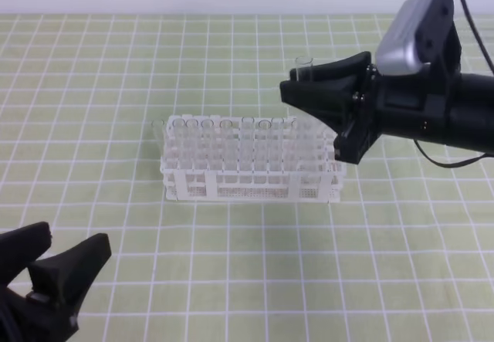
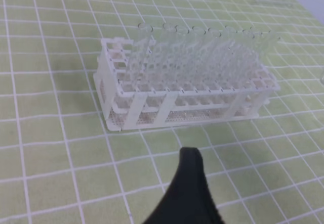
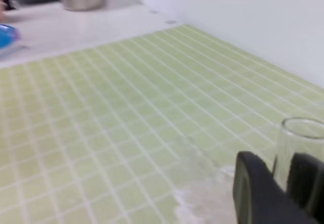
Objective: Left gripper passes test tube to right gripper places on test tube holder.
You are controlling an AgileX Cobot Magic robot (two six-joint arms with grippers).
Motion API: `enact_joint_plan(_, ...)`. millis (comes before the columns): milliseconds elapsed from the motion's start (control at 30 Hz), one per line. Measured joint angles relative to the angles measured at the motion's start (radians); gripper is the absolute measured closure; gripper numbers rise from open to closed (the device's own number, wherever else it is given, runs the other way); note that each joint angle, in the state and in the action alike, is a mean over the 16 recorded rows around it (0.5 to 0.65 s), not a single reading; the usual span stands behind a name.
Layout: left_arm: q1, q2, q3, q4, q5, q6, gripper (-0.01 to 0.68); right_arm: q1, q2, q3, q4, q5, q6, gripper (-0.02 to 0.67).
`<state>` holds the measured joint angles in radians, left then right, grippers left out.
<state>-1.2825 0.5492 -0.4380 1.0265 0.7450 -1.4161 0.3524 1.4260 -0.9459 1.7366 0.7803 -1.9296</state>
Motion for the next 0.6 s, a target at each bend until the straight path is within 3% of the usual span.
enact_joint_plan(600, 0.0, 0.002, 0.0, 0.001, 0.001, 0.0, 0.151, -0.017, 0.0, -0.028, 0.005, -0.129, -0.138, 0.554)
